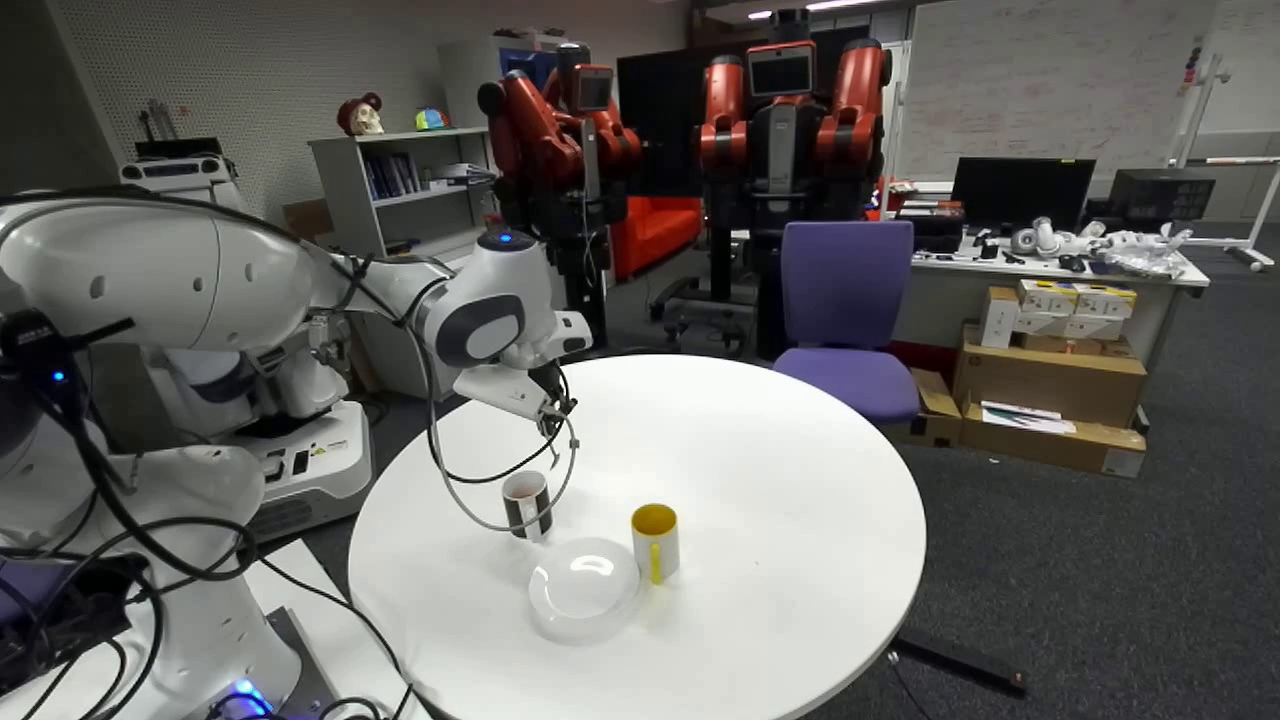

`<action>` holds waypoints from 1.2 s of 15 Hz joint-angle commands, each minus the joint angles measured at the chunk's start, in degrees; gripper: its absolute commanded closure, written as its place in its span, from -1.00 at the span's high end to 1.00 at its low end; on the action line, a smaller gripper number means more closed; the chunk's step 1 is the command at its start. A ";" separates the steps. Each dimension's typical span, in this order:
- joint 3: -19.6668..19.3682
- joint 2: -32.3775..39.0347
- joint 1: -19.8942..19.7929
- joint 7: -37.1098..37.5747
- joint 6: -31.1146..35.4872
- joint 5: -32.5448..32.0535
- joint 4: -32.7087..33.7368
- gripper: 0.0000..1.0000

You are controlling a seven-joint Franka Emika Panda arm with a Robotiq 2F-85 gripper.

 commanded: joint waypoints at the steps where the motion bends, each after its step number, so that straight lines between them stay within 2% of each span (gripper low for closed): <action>1: 9.58 7.63 -8.31 -4.14 6.26 4.71 -4.69 -0.99; 6: 26.42 11.83 -21.03 -7.34 8.76 10.42 -7.75 -0.99; 9: 37.66 12.63 -30.12 -8.99 7.65 13.61 -8.51 -0.99; 11: 43.67 12.65 -35.56 -10.58 7.22 16.09 -9.25 -0.99; 12: 45.90 14.46 -37.52 -11.00 6.76 18.53 -8.21 -0.95; 14: 48.82 14.15 -40.12 -11.26 6.61 18.99 -8.71 -0.95; 18: 49.03 14.11 -40.45 -11.23 6.60 18.92 -8.93 -0.95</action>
